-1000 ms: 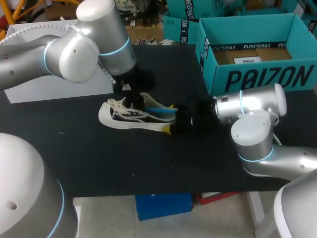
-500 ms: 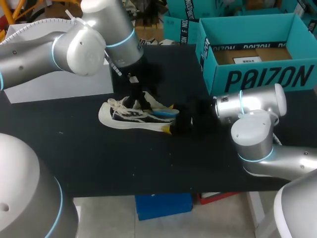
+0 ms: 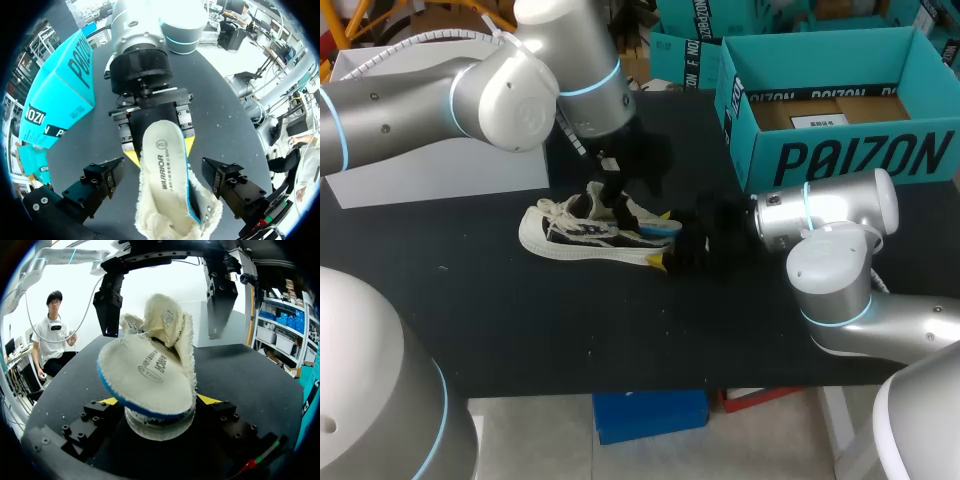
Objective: Take the shoe out of the shoebox, open the shoe tongue, remove and reinsert the insole, then place the shoe into the shoebox
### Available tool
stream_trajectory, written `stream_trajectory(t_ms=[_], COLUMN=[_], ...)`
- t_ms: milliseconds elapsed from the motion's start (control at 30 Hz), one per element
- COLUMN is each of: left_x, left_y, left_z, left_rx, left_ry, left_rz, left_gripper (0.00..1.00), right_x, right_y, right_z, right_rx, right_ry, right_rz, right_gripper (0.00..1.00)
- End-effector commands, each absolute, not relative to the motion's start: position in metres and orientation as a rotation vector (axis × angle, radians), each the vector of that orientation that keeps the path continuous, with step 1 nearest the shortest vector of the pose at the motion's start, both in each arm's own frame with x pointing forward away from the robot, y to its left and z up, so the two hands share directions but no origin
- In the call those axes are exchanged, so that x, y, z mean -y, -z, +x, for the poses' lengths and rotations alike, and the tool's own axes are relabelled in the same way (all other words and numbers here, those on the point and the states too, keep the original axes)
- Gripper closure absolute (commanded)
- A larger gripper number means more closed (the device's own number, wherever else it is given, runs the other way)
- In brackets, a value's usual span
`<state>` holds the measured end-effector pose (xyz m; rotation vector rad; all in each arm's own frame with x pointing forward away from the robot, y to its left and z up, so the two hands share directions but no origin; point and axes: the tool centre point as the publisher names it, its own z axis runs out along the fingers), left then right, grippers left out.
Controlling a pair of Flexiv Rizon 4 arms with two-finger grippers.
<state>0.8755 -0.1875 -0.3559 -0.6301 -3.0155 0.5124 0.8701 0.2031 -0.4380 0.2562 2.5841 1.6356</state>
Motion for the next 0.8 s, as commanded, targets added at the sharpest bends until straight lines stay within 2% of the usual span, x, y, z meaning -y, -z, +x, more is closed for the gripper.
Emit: stream_trajectory(t_ms=[33,667,700,733,767,800], left_x=[0.196,0.196,0.197,0.197,0.198,0.199], left_y=[0.364,0.385,0.386,0.386,0.387,0.387], left_z=[0.876,0.876,0.877,0.878,0.88,0.881], left_rx=[3.014,3.041,3.039,3.036,3.031,3.027], left_ry=[-0.505,-0.476,-0.476,-0.476,-0.476,-0.479], left_rz=[-0.648,-0.626,-0.625,-0.62,-0.615,-0.607], left_gripper=[0.0,0.0,0.02,0.1,0.24,0.27], right_x=[-0.205,-0.205,-0.205,-0.205,-0.205,-0.205], right_y=[0.439,0.439,0.439,0.439,0.439,0.439], right_z=[0.871,0.871,0.871,0.871,0.871,0.871], right_rx=[-2.586,-2.586,-2.586,-2.586,-2.586,-2.586], right_ry=[-1.633,-1.633,-1.633,-1.633,-1.633,-1.633], right_rz=[0.26,0.26,0.26,0.26,0.26,0.26], right_gripper=[1.0,1.0,1.0,1.0,1.0,1.0])
